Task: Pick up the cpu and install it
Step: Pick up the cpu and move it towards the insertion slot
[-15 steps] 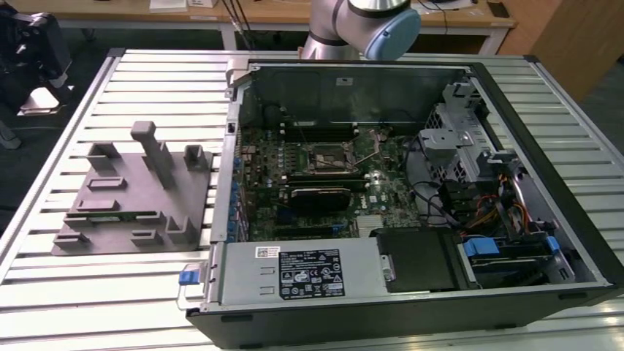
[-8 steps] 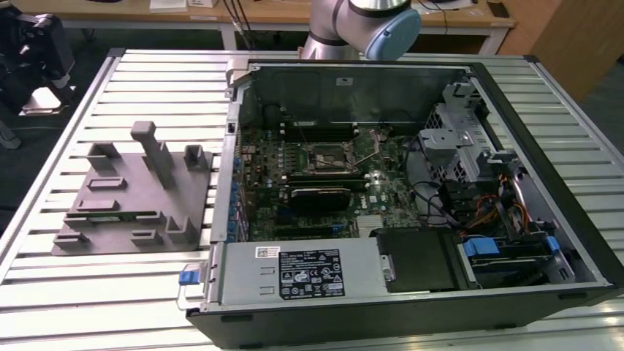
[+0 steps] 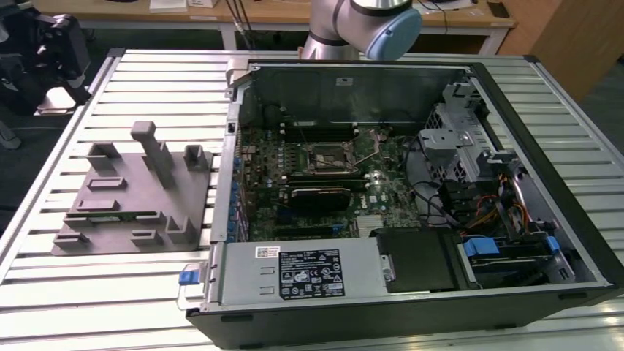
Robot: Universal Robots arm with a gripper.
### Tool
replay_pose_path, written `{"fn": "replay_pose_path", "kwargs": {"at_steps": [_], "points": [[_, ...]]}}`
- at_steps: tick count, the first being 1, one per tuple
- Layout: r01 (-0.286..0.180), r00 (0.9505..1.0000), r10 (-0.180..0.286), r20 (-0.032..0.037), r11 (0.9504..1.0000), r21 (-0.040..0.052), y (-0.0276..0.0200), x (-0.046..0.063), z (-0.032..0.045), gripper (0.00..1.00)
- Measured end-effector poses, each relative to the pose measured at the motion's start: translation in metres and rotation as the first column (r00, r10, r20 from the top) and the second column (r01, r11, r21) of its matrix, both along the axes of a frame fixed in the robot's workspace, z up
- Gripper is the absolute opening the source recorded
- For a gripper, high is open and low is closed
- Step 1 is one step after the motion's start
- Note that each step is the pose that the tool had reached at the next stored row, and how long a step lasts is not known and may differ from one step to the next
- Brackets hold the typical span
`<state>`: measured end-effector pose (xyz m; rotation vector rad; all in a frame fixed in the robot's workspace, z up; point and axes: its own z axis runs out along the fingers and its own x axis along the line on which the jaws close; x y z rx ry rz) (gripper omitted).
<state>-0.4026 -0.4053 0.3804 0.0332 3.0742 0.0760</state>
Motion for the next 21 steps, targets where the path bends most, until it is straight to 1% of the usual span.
{"fn": "replay_pose_path", "kwargs": {"at_steps": [6, 21], "points": [[0.0, 1.0, 0.0, -0.0033, 1.0, 0.0, 0.0, 0.019, 0.0, 0.54], [0.0, 1.0, 0.0, -0.0062, 1.0, 0.0001, 0.0, 0.064, 0.0, 0.54]]}}
